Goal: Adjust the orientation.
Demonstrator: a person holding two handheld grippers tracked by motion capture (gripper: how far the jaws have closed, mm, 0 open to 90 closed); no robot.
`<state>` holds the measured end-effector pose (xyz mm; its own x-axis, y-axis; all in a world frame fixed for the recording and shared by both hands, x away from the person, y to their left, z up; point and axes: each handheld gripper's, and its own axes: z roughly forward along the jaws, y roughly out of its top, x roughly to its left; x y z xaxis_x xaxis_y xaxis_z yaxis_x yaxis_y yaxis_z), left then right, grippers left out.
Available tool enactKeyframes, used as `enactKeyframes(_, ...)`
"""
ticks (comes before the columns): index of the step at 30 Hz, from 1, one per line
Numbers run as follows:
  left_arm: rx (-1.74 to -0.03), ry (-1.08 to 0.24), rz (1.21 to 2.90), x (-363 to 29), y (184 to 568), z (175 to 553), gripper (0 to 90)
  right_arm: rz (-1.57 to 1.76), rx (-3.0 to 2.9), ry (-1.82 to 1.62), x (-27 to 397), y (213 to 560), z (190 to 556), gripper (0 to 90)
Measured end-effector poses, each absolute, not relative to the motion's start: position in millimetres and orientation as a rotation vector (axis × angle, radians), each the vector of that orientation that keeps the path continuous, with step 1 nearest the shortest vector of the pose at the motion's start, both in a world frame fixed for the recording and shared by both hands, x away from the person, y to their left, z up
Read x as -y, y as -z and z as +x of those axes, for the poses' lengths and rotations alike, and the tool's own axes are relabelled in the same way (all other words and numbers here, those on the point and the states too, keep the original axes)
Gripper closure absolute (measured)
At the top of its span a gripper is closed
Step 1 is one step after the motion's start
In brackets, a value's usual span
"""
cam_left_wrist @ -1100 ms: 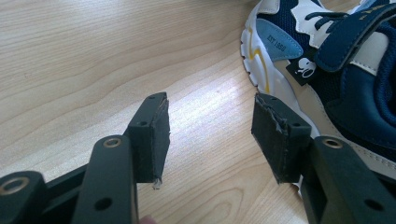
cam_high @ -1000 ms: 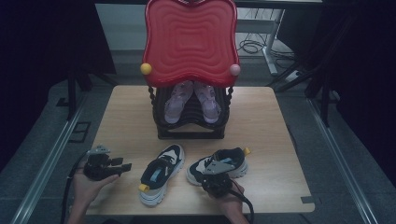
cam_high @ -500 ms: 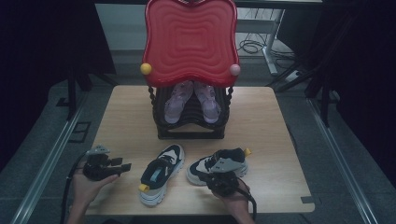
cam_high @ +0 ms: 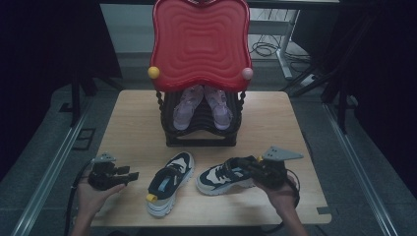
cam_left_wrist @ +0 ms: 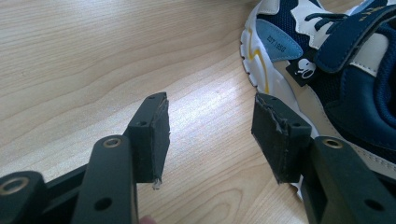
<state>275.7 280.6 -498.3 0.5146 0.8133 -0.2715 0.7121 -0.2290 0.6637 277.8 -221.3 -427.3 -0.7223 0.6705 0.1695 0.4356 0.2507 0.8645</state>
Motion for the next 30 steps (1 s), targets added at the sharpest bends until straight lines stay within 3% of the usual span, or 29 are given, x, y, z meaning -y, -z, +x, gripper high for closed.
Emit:
enactKeyframes(6,-1.244,-0.162,2.000,-279,500,277,46.1,1.133,-2.259,-1.398,249,426,312,89.1)
enactKeyframes(15,-1.249,-0.165,1.999,-281,501,277,46.1,1.260,-2.332,-1.318,267,451,363,89.2)
enactKeyframes(30,-1.248,-0.160,2.002,-280,502,278,46.1,1.181,-2.441,-1.352,273,480,361,89.2)
